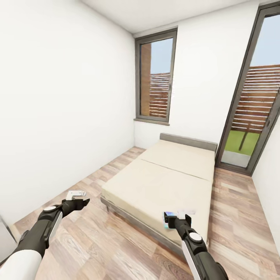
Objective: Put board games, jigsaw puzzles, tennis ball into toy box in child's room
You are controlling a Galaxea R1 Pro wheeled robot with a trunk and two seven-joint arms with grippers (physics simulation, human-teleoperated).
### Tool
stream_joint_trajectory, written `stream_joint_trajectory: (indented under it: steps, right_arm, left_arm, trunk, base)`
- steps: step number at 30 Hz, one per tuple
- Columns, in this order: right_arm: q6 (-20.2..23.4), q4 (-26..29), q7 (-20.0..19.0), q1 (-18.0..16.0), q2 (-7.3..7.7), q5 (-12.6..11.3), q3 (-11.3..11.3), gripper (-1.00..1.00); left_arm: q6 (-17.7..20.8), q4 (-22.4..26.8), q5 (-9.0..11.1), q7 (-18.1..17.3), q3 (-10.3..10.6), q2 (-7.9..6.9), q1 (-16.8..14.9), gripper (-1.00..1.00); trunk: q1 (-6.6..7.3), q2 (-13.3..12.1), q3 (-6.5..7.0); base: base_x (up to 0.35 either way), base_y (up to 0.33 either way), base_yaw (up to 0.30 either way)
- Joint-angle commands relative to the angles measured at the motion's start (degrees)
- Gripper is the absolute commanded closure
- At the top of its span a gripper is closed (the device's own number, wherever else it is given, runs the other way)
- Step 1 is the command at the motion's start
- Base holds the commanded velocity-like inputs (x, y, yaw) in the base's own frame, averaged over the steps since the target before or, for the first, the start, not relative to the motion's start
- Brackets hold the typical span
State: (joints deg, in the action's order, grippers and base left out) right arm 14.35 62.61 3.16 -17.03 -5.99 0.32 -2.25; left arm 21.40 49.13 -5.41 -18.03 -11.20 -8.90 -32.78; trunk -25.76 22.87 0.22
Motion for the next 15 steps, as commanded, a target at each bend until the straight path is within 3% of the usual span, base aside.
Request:
stream_joint_trajectory:
  steps: [1, 15]
  right_arm:
    - [0.33, 0.05, 0.33, -0.02, 0.01, 0.03, -0.14, -1.0]
    - [0.33, 0.03, 0.35, -0.02, 0.01, 0.03, -0.13, -1.0]
  left_arm:
    - [0.22, 0.09, -0.56, -0.51, -0.22, 0.03, 0.0, -1.0]
    - [0.22, 0.09, -0.56, -0.51, -0.22, 0.03, 0.0, -1.0]
  trunk:
    - [-0.02, 0.04, 0.01]
    - [-0.02, 0.04, 0.48]
  base:
    - [0.0, 0.001, -0.28]
    - [0.0, 0.0, -0.28]
